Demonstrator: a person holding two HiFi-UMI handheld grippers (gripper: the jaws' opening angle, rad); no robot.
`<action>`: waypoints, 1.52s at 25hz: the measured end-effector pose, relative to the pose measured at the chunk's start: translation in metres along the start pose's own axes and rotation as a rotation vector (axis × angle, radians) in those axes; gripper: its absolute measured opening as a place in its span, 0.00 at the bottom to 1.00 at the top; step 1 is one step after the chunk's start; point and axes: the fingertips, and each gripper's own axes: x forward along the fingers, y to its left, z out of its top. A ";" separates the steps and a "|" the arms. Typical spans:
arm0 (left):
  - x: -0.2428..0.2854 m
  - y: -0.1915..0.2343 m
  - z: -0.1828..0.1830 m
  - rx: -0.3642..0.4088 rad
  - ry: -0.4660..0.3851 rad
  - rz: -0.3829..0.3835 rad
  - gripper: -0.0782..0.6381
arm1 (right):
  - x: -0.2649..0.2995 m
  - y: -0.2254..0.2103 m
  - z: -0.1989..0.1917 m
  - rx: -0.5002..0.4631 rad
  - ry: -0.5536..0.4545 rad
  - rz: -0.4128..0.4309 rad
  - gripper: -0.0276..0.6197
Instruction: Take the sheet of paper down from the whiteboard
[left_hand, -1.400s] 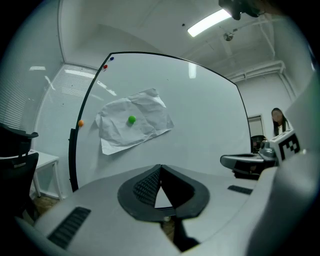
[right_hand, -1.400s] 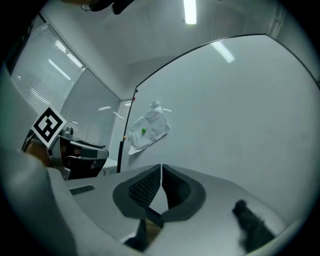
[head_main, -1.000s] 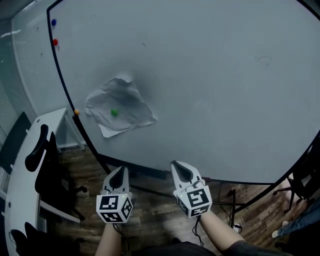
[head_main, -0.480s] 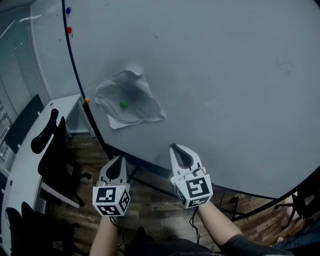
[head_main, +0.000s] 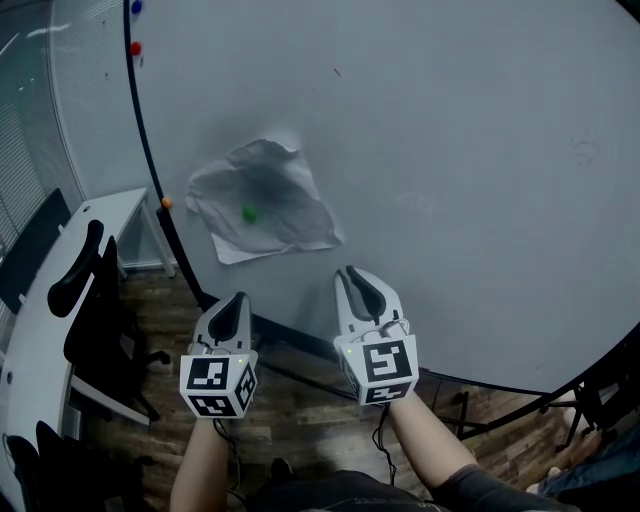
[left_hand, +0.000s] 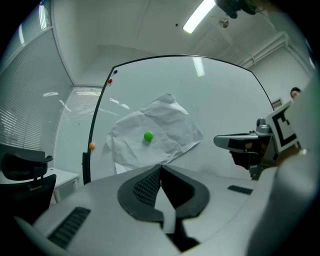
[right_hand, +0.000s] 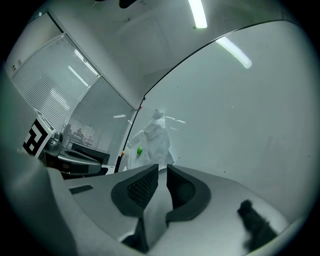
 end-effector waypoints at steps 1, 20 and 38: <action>0.003 0.003 0.002 0.000 -0.005 -0.009 0.13 | 0.003 0.000 0.001 -0.003 0.001 -0.014 0.11; 0.050 0.036 0.007 -0.007 -0.041 -0.165 0.13 | 0.046 -0.005 0.010 -0.066 0.043 -0.188 0.24; 0.066 0.043 0.016 0.046 -0.062 -0.201 0.13 | 0.053 0.003 -0.003 -0.085 0.105 -0.213 0.11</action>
